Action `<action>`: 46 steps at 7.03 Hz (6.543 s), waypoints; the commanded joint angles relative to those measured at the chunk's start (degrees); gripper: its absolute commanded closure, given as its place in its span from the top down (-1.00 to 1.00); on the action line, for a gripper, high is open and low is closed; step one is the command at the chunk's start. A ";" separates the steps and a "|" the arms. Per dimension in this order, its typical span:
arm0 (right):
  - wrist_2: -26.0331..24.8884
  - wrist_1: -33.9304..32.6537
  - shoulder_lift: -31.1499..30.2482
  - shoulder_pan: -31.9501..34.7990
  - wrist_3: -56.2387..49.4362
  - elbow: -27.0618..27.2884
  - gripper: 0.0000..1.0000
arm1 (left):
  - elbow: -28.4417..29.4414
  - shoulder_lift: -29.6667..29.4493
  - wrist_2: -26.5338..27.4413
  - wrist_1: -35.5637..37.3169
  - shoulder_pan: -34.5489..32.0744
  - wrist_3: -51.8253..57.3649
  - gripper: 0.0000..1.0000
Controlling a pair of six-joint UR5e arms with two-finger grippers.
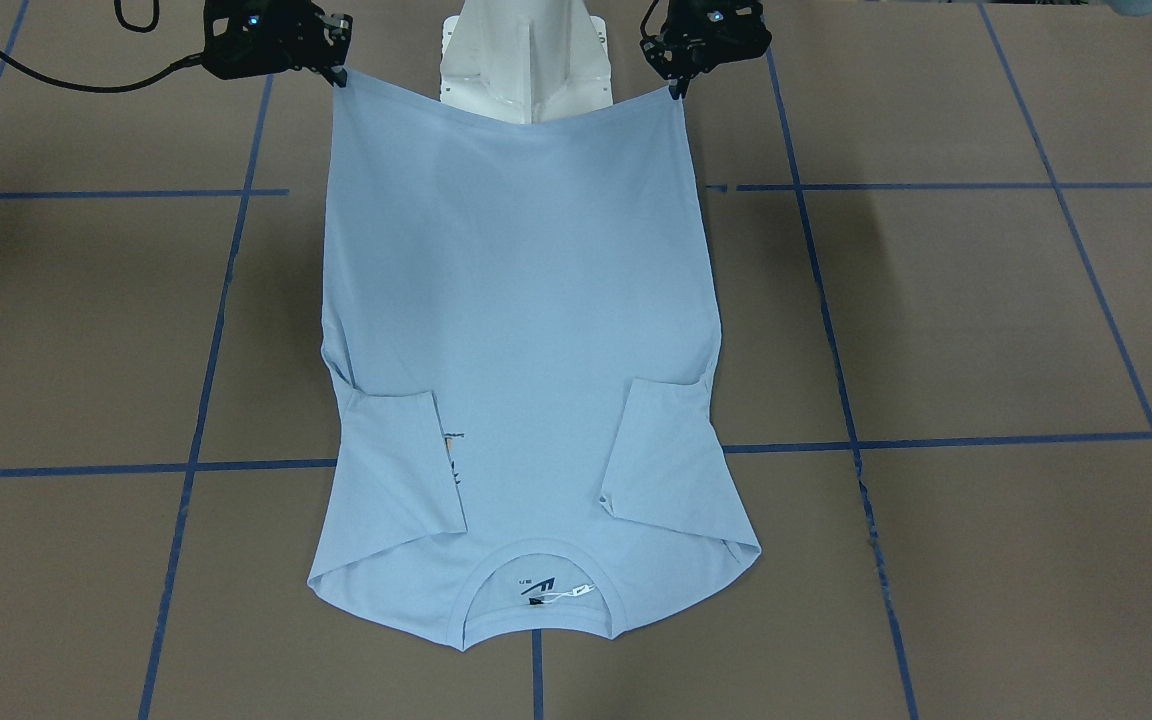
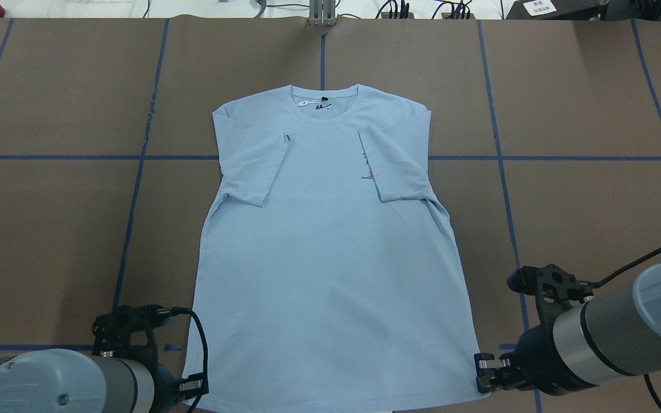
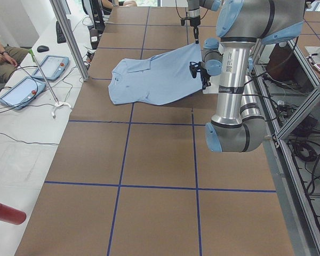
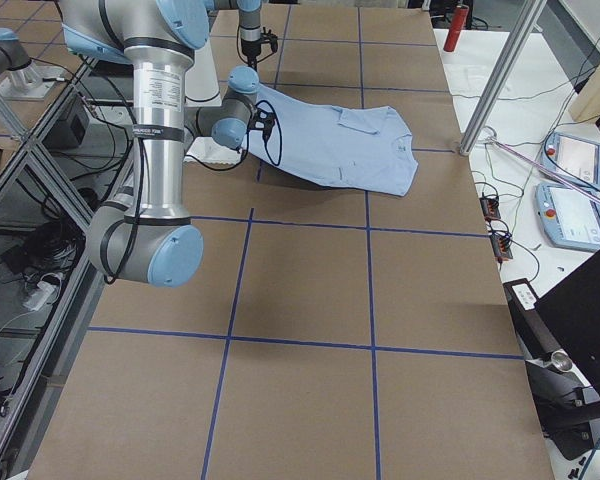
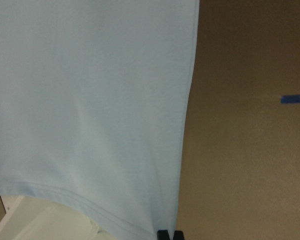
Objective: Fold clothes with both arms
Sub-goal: 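Lift the hem with both grippers and fold it toward the collar, then release the hem at the collar and raise both grippers, then move the right gripper to the folded shirt's corner nearest the robot and grasp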
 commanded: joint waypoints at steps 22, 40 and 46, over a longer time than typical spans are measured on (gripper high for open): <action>3.92 0.71 38.41 33.33 -6.86 -50.56 -1.00 | 44.07 -22.04 -5.78 -21.26 -37.65 24.38 -1.00; 0.84 16.18 26.29 27.30 -4.75 -46.10 1.00 | 50.91 -26.62 -5.34 -26.67 -39.85 25.96 1.00; -6.99 14.08 13.92 14.09 -1.06 -33.73 0.96 | 48.34 -26.18 -5.34 -25.27 -39.85 25.70 1.00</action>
